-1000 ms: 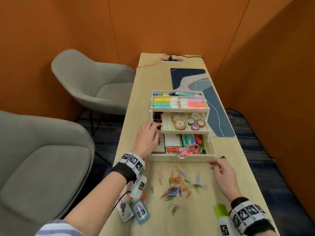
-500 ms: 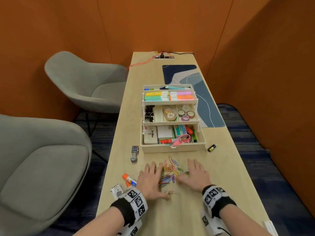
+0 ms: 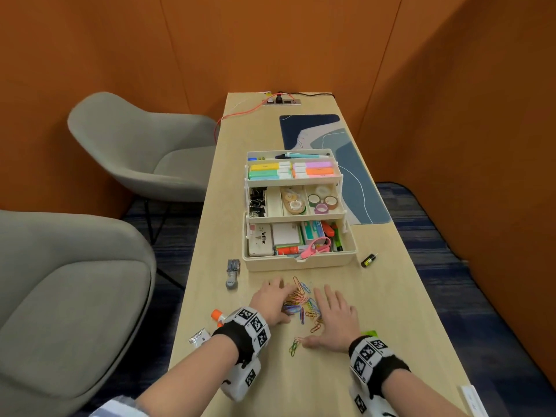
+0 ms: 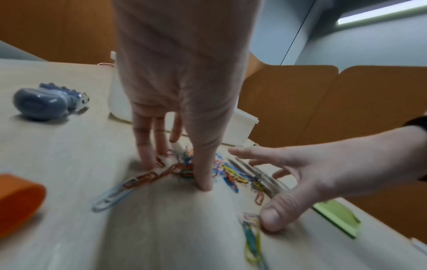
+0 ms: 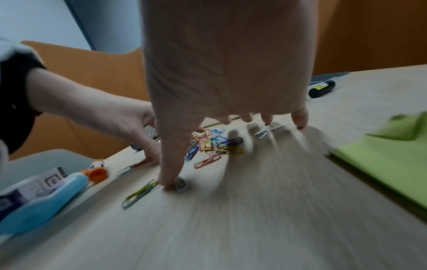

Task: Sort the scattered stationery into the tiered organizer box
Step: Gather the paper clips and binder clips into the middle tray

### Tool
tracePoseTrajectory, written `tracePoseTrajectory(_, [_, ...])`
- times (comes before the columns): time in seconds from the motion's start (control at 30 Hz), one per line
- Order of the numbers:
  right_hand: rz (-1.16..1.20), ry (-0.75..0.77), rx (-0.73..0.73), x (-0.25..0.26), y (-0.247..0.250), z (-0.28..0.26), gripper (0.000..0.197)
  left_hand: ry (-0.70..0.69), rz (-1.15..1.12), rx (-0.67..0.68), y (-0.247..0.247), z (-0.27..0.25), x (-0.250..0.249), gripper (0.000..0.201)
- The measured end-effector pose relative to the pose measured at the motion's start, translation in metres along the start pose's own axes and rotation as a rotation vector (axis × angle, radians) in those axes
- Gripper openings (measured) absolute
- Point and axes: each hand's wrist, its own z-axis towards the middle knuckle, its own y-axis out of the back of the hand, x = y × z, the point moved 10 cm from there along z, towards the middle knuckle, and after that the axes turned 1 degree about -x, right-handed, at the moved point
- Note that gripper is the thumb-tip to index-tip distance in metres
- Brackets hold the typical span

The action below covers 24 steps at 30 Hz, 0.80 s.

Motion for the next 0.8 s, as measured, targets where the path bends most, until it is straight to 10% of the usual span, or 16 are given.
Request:
tracePoseTrajectory(0.37, [0.077,0.206,-0.248,0.036,0.015,0.007,0.023,0.006,-0.171,-0.12,0.014,-0.002,0.007,0.028])
tracePoseTrajectory(0.57, [0.075,0.208,-0.206,0.034,0.008,0.011,0.018,0.047,-0.469,0.084,0.009,-0.005,0.018,0.03])
tracePoseTrajectory(0.8, [0.27,0.145,-0.277,0.02,0.027,0.014,0.03,0.067,-0.822,-0.014,0.06,-0.016,0.032,0.029])
